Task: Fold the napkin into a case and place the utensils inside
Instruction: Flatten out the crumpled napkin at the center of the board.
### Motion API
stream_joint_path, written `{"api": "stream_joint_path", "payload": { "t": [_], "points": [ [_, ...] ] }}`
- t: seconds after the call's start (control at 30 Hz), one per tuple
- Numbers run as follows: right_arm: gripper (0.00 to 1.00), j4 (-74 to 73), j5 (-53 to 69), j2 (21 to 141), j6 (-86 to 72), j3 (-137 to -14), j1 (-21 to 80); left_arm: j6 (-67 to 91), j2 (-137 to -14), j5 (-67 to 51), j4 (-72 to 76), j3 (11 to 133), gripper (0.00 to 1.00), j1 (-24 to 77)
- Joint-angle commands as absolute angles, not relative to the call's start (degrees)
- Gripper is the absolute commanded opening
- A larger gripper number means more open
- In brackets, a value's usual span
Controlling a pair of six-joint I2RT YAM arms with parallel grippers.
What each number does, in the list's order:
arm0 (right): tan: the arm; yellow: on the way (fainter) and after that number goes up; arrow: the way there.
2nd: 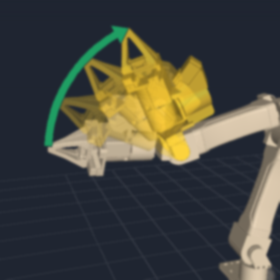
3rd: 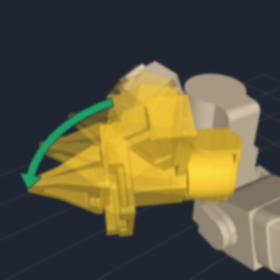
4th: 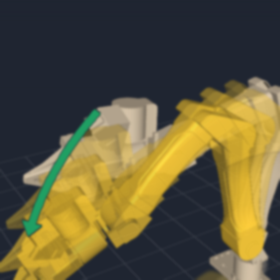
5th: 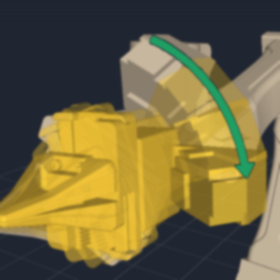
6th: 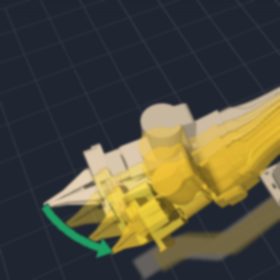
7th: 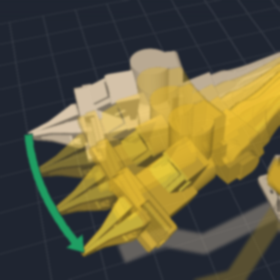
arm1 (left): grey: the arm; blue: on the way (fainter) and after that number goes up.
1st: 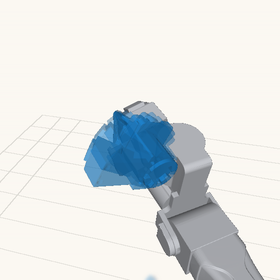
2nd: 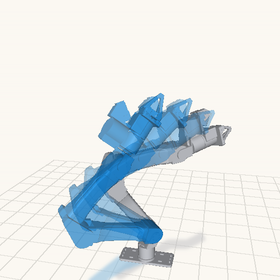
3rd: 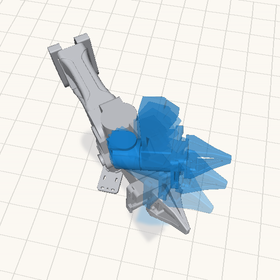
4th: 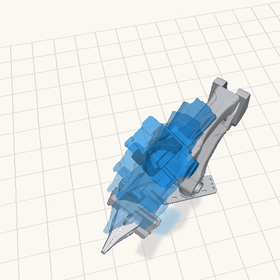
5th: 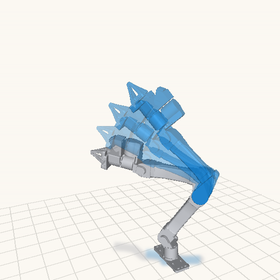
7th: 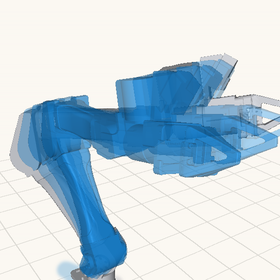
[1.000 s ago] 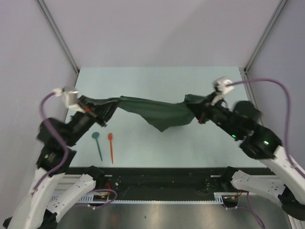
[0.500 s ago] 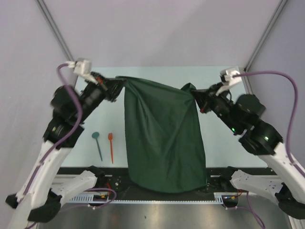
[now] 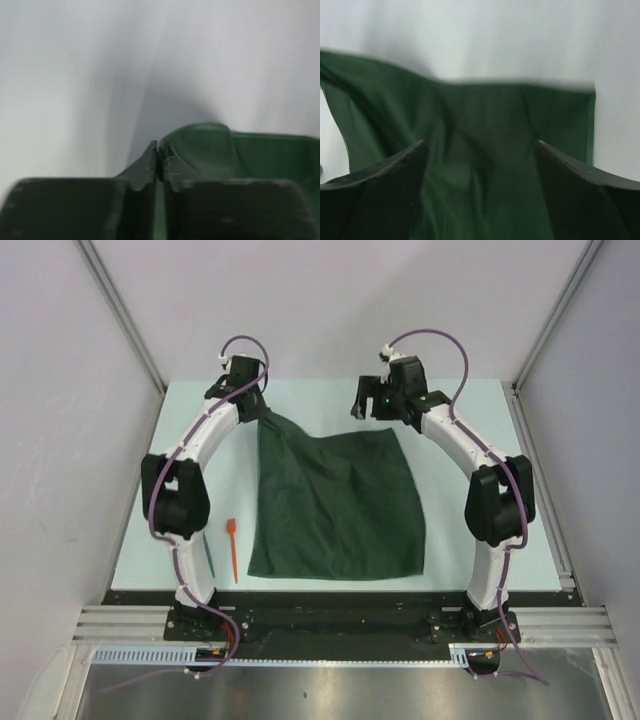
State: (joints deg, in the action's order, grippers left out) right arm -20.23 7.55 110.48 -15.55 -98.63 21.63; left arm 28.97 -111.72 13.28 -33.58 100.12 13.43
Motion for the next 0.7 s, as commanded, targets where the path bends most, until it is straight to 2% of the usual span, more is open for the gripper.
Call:
{"api": "stream_joint_path", "payload": {
  "t": [0.0,0.03,0.07,0.1,0.13,0.17,0.27,0.33,0.37,0.43,0.47,0.53,0.6,0.67],
  "points": [
    [0.95,-27.4,7.5,106.0,-15.5,-97.1,19.7,25.7,-117.3,17.6,-35.4,109.9,0.24,12.0],
    [0.95,-27.7,6.9,105.0,-15.4,-95.6,18.8,25.7,-117.9,17.8,-36.1,110.6,0.31,12.0],
    [0.95,-27.9,6.9,104.6,-15.4,-92.1,17.7,25.1,-118.2,15.6,-34.8,110.7,0.57,12.0],
    [0.95,-27.4,6.9,104.2,-16.6,-90.4,16.7,24.6,-119.1,13.6,-34.5,111.4,0.77,12.0],
    [0.95,-27.2,7.5,104.0,-17.4,-89.0,14.4,25.0,-119.8,13.4,-35.8,113.1,0.89,12.0],
    [0.95,-26.9,8.8,103.9,-17.8,-87.6,13.7,25.2,-120.6,13.8,-39.9,114.8,0.94,12.1],
    [0.95,-23.0,6.4,104.9,-17.7,-82.5,13.4,25.8,-117.6,14.9,-40.8,112.8,0.95,14.6],
    [0.92,-21.5,6.0,107.0,-16.8,-83.0,13.3,27.5,-111.7,15.0,-37.6,105.2,0.95,16.0],
    [0.88,-21.4,4.2,108.4,-16.1,-84.1,13.3,28.6,-109.7,13.8,-36.1,102.3,0.95,17.0],
    [0.84,-19.9,1.3,112.4,-15.0,-87.9,13.4,32.9,-103.9,6.3,-31.4,92.7,0.93,17.1],
    [0.66,-18.5,0.7,113.7,-13.6,-88.9,13.4,33.9,-101.7,3.4,-28.9,89.0,0.89,17.2],
    [0.51,-16.4,0.1,117.1,-12.3,-92.0,13.7,35.8,-95.8,-2.8,-23.8,78.9,0.84,17.6],
    [0.40,-16.9,-1.6,120.6,-9.6,-94.8,14.5,35.9,-92.0,-4.4,-21.8,71.0,0.79,18.4],
    [0.40,-16.7,-2.3,122.6,-8.0,-98.3,14.8,35.9,-86.5,-5.7,-19.9,66.6,0.74,18.5]
  ]
}}
